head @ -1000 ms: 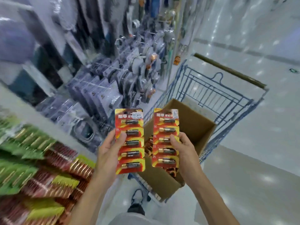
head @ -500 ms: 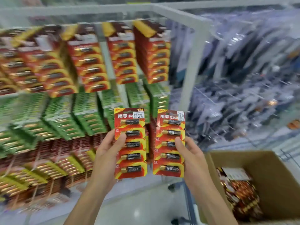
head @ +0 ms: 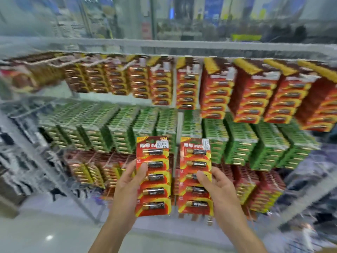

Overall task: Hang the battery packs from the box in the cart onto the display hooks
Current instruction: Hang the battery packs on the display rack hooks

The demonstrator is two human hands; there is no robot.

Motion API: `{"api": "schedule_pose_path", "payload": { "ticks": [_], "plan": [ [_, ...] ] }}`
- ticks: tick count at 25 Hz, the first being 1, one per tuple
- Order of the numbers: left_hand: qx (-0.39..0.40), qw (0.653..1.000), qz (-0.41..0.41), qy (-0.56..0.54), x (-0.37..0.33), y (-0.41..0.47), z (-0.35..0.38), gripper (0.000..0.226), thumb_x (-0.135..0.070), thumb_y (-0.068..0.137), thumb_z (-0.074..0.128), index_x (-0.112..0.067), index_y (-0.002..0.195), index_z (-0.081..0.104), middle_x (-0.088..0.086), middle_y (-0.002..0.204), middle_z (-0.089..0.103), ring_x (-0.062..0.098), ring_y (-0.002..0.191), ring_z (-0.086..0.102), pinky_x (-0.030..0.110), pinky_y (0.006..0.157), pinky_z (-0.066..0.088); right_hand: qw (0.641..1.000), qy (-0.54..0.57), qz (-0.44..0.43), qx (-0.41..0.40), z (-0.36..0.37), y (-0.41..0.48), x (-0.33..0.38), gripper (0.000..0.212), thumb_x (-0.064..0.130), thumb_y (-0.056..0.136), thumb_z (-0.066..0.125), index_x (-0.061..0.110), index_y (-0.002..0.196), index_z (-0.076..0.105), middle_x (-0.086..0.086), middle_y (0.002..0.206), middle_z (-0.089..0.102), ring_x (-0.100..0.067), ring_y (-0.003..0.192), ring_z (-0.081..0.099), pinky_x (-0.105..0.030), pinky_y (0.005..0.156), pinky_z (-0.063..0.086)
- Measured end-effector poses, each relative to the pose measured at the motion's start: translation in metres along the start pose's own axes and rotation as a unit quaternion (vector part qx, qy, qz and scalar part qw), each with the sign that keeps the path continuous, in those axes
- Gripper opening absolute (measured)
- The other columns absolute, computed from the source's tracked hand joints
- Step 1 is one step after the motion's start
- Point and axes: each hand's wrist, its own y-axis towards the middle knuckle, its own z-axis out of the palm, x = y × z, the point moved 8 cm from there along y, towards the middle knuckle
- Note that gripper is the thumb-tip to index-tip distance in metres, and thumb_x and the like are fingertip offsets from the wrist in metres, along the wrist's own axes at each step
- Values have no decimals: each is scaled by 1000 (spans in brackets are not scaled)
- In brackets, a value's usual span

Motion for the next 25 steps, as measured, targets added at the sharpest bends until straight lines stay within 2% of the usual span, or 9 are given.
{"api": "schedule_pose_path", "payload": {
  "ticks": [3,6,10,13,15,17,20,22,25],
  "plan": [
    [-23,999,-2,-25,-30,14,-71,24,-28,92,67,-23,114,76,17,105,79,37,83,77,47,66,65,999,8,31,4,72,13,-26,41,33,82,83,16,118,70,-13,115,76,-34,105,74,-51,81,63],
    [-44,998,-10,-46,-58,31,-138,29,-29,91,68,-21,118,74,19,108,78,41,87,77,50,73,62,996,71,60,13,138,27,-40,37,24,84,73,6,116,68,-18,106,77,-35,90,76,-46,70,62],
    [-69,996,8,-49,-92,53,-190,27,-32,92,67,-23,116,73,17,104,79,40,84,77,51,72,63,993,92,76,17,198,43,-47,48,39,88,65,12,128,66,-18,120,74,-40,105,73,-52,84,58],
    [-70,996,30,-45,-110,76,-208,33,-38,93,64,-25,123,69,13,109,79,40,93,77,55,83,61,995,70,66,2,229,61,-44,69,51,80,72,27,143,57,-1,139,66,-29,126,64,-57,104,51],
    [-72,996,39,-33,-120,93,-213,42,-45,92,63,-27,130,66,9,116,78,38,99,76,57,87,60,997,60,50,10,247,72,-34,80,54,73,75,28,145,53,7,148,58,-23,139,52,-57,116,40],
    [-75,995,52,-26,-132,111,-216,39,-45,94,60,-27,127,69,10,115,78,39,100,76,58,88,60,998,44,39,16,266,86,-24,60,48,82,72,27,137,61,5,143,62,-22,135,56,-56,116,40],
    [-77,995,62,-28,-152,138,-214,38,-45,94,61,-26,126,71,10,117,77,41,103,74,61,89,59,998,35,28,47,290,111,-9,27,39,95,61,24,115,72,0,114,78,-24,101,75,-55,97,55],
    [-79,994,77,-18,-164,154,-214,36,-44,96,60,-25,124,73,13,117,77,41,102,74,58,89,58,998,26,13,53,302,126,-1,22,34,100,57,22,108,73,-2,104,80,-22,88,78,-51,87,58],
    [-78,990,113,-11,-185,172,-214,28,-41,100,55,-29,109,79,16,110,78,39,89,76,52,76,61,999,-1,-5,51,316,146,4,22,40,96,61,26,103,77,0,107,79,-22,96,77,-49,88,57]
  ]
}}
